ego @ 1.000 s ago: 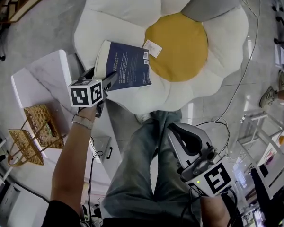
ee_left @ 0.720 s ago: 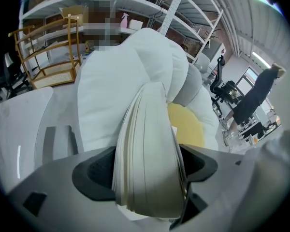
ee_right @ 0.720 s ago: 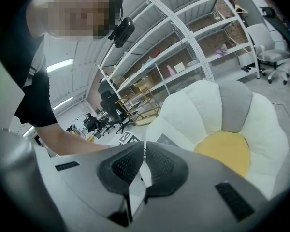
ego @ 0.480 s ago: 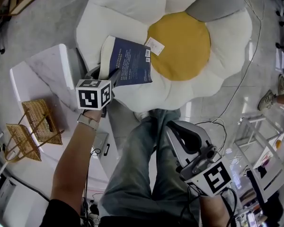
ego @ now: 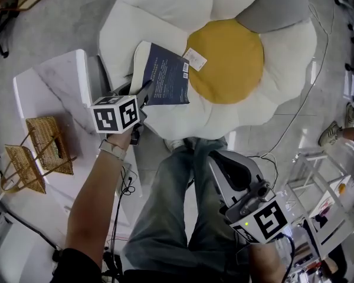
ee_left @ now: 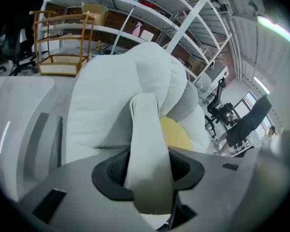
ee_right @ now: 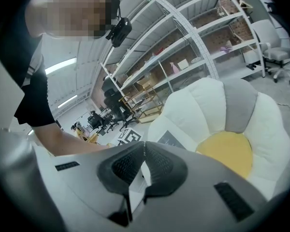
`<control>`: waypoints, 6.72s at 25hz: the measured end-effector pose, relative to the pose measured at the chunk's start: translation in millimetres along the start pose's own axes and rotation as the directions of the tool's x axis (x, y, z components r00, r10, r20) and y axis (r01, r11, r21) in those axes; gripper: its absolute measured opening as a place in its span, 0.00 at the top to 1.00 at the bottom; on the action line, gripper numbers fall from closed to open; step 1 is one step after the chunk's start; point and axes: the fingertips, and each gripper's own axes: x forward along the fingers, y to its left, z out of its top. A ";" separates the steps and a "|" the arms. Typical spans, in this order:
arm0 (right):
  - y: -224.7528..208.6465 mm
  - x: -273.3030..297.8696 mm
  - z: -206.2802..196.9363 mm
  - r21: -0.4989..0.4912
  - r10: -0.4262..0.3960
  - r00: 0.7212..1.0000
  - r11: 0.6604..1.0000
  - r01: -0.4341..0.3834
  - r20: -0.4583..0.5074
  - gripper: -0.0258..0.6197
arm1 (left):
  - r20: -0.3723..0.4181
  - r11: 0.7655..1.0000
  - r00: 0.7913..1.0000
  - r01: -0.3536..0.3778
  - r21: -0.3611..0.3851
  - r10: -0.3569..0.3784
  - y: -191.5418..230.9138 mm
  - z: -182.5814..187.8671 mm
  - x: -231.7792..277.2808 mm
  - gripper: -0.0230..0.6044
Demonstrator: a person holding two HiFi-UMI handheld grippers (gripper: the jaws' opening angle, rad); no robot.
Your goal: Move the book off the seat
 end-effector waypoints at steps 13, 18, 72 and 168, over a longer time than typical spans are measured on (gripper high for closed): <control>0.5 -2.1 16.5 -0.029 0.106 0.993 0.994 -0.108 -0.054 0.93 | 0.079 0.999 0.997 0.026 -0.047 -0.022 -51.5 18.5 -47.2 0.69; 8.3 1.2 17.6 -0.057 0.170 0.980 0.983 -0.176 -0.099 0.93 | 0.105 0.998 0.994 0.028 -0.063 -0.021 -69.1 14.2 -75.5 0.69; 338.9 109.8 -178.5 -0.121 0.527 0.519 0.613 -0.781 -0.673 0.93 | 0.453 0.686 0.767 0.024 -0.727 0.454 149.6 -328.7 -447.9 0.69; 188.1 98.7 -79.1 -0.153 0.534 0.652 0.699 -0.699 -0.538 0.93 | 0.699 0.934 0.662 -0.004 -0.357 0.270 22.8 -153.2 -345.5 0.96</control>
